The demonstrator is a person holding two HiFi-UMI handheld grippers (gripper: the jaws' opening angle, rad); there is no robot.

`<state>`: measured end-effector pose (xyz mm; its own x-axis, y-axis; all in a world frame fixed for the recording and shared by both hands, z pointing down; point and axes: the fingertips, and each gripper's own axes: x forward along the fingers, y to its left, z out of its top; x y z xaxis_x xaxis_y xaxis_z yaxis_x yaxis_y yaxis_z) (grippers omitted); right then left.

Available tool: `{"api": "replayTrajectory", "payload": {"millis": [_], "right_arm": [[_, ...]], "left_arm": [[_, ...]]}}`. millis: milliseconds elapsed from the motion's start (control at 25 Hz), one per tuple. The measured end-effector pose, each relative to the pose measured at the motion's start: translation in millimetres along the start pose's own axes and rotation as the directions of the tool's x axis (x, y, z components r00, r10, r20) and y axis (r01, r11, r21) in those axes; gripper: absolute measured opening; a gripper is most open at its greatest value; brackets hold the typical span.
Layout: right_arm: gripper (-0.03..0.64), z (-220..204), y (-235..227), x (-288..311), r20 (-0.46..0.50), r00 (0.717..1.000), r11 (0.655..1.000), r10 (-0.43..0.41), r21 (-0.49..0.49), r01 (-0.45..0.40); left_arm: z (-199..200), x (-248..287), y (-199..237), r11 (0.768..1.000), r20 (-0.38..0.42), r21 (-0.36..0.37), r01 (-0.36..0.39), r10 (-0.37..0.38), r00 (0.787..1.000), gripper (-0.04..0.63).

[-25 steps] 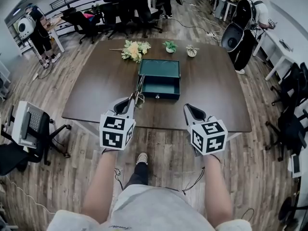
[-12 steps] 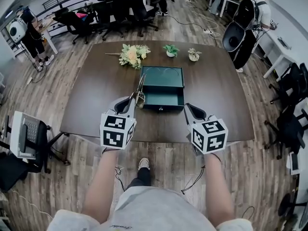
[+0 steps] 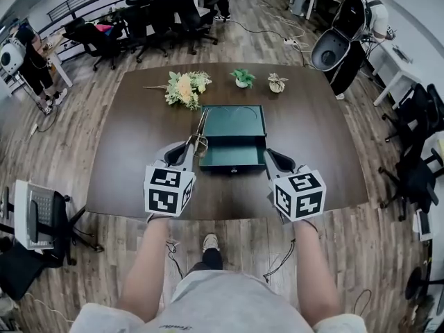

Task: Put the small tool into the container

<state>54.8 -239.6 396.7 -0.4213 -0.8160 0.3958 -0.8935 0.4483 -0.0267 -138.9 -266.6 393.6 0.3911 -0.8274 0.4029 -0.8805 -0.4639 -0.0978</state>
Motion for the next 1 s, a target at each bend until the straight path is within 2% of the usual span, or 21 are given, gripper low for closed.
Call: {"api": "replayTrajectory", "payload": {"millis": [360, 1000], "right_arm": [[0.005, 16.1, -15.7, 22.4, 0.002, 0.998, 0.997, -0.063, 0.034, 0.062], [0.005, 35.6, -25.8, 61.1, -0.002, 0.991, 0.990, -0.131, 0.046, 0.131]], "left_arm": [[15.2, 39.9, 6.4, 0.996, -0.001, 0.032, 0.087, -0.087, 0.996, 0.002], [22.5, 81.7, 35.0, 0.986, 0.010, 0.034, 0.161, -0.162, 0.987, 0.002]]}}
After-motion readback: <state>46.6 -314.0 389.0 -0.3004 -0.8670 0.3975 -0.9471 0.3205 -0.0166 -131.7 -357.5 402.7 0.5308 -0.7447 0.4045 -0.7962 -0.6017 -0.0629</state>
